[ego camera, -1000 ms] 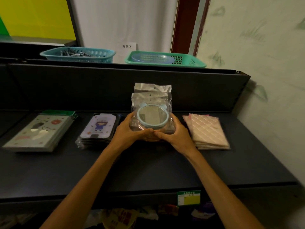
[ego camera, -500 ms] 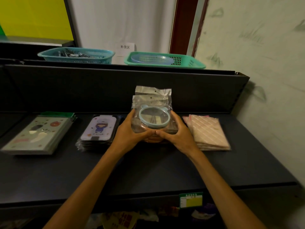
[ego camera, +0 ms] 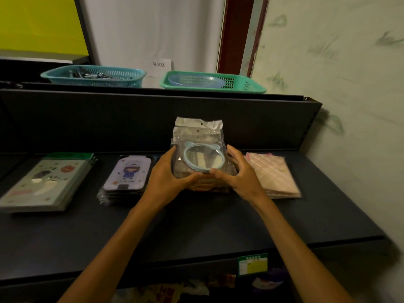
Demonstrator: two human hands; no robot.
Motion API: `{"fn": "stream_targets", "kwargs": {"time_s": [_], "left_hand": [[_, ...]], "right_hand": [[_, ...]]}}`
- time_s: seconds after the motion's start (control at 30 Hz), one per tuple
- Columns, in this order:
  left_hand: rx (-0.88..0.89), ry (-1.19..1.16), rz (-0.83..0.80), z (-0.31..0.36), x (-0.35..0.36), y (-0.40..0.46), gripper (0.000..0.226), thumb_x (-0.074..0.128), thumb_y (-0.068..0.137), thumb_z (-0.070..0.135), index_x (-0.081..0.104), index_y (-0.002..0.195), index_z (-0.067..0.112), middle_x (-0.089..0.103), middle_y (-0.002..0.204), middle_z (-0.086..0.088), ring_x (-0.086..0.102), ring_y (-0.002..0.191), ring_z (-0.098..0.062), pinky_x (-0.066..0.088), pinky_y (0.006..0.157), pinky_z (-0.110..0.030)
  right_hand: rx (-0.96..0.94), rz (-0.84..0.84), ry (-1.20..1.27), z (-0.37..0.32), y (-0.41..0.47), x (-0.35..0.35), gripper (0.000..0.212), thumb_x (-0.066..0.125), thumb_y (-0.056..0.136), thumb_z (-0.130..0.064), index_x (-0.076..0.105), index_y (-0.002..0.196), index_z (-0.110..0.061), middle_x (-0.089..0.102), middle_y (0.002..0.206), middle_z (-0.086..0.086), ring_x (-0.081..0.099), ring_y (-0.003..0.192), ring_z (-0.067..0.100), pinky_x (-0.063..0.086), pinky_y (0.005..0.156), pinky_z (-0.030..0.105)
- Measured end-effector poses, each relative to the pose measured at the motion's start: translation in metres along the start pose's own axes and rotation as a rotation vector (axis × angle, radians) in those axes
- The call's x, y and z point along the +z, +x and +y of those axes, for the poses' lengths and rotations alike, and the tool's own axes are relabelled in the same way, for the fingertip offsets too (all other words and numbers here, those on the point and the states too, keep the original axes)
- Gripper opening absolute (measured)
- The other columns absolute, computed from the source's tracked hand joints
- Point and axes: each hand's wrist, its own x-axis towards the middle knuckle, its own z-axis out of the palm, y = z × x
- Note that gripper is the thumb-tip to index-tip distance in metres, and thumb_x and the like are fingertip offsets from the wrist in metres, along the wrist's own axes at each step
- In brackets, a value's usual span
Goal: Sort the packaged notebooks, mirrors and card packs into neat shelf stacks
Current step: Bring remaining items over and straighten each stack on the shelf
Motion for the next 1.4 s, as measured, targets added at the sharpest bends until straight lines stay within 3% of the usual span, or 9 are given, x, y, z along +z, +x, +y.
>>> {"fn": "stream_targets", "kwargs": {"time_s": [0.1, 0.17, 0.27, 0.37, 0.5, 0.73, 0.9, 1.1, 1.4], "left_hand": [[-0.005, 0.095, 0.019, 0.004, -0.009, 0.001, 0.084, 0.076, 0.074, 0.038, 0.029, 0.142, 0.028, 0.037, 0.129, 0.018, 0.040, 0.111, 0.007, 0.032, 0.081, 0.003], [0.059, 0.211, 0.037, 0.005, -0.011, 0.002, 0.082, 0.071, 0.076, 0.045, 0.030, 0.144, 0.022, 0.037, 0.145, 0.004, 0.038, 0.128, -0.011, 0.032, 0.096, -0.015], [0.162, 0.298, 0.023, 0.018, -0.008, 0.002, 0.073, 0.067, 0.080, 0.044, 0.036, 0.141, 0.018, 0.041, 0.142, -0.005, 0.037, 0.131, -0.019, 0.034, 0.100, -0.027], [0.241, 0.383, 0.033, 0.040, 0.003, 0.001, 0.069, 0.066, 0.081, 0.043, 0.040, 0.139, 0.015, 0.045, 0.140, -0.006, 0.037, 0.130, -0.020, 0.037, 0.104, -0.036], [0.282, 0.411, -0.028, 0.070, 0.034, 0.001, 0.067, 0.065, 0.083, 0.042, 0.038, 0.140, 0.020, 0.043, 0.141, -0.002, 0.035, 0.132, -0.017, 0.026, 0.101, -0.025], [0.349, 0.463, -0.134, 0.097, 0.109, 0.001, 0.067, 0.061, 0.084, 0.048, 0.038, 0.141, 0.021, 0.046, 0.140, 0.001, 0.038, 0.130, -0.014, 0.025, 0.097, -0.019], [0.160, 0.566, -0.204, 0.099, 0.161, 0.007, 0.074, 0.058, 0.085, 0.052, 0.028, 0.145, 0.021, 0.036, 0.148, -0.002, 0.031, 0.134, -0.019, 0.033, 0.105, -0.034], [-0.239, 0.596, -0.256, 0.084, 0.195, 0.015, 0.093, 0.051, 0.084, 0.061, 0.007, 0.151, 0.014, 0.026, 0.153, -0.013, 0.029, 0.138, -0.032, 0.028, 0.111, -0.045], [-0.407, -0.049, -0.061, 0.092, 0.210, 0.025, 0.097, 0.074, 0.077, 0.022, 0.010, 0.151, 0.021, 0.034, 0.150, -0.006, 0.039, 0.133, -0.025, 0.037, 0.102, -0.038]], "right_hand": [[0.035, 0.074, -0.064, -0.004, -0.003, -0.010, 0.072, 0.066, 0.079, -0.049, 0.034, 0.141, -0.030, 0.040, 0.145, -0.006, 0.041, 0.128, 0.007, 0.039, 0.090, 0.014], [0.030, 0.141, -0.119, -0.007, -0.005, -0.018, 0.060, 0.063, 0.084, -0.046, 0.042, 0.137, -0.029, 0.045, 0.141, -0.003, 0.044, 0.127, 0.011, 0.041, 0.096, 0.021], [-0.026, 0.217, -0.269, -0.012, -0.010, -0.033, 0.045, 0.063, 0.088, -0.032, 0.051, 0.130, -0.021, 0.054, 0.132, 0.001, 0.049, 0.119, 0.010, 0.039, 0.091, 0.014], [-0.031, 0.230, -0.404, -0.010, -0.017, -0.050, 0.043, 0.062, 0.089, -0.031, 0.053, 0.128, -0.018, 0.055, 0.128, -0.001, 0.049, 0.115, 0.009, 0.038, 0.094, 0.022], [0.003, 0.216, -0.494, 0.004, -0.022, -0.080, 0.042, 0.061, 0.088, -0.033, 0.053, 0.127, -0.019, 0.055, 0.128, 0.000, 0.049, 0.116, 0.014, 0.041, 0.098, 0.031], [0.057, 0.145, -0.591, 0.037, -0.027, -0.134, 0.045, 0.063, 0.086, -0.032, 0.051, 0.128, -0.021, 0.054, 0.128, 0.002, 0.047, 0.119, 0.022, 0.039, 0.102, 0.043], [0.097, 0.015, -0.629, 0.061, -0.022, -0.159, 0.057, 0.060, 0.087, -0.040, 0.040, 0.138, -0.024, 0.045, 0.140, 0.003, 0.039, 0.129, 0.023, 0.033, 0.109, 0.042], [0.254, -0.133, -0.601, 0.073, -0.015, -0.166, 0.076, 0.052, 0.089, -0.051, 0.014, 0.149, -0.024, 0.029, 0.151, 0.011, 0.029, 0.136, 0.031, 0.028, 0.108, 0.041], [0.278, -0.132, -0.277, 0.077, -0.013, -0.158, 0.081, 0.059, 0.089, -0.039, 0.009, 0.150, -0.020, 0.030, 0.151, 0.006, 0.036, 0.133, 0.024, 0.033, 0.096, 0.027]]}}
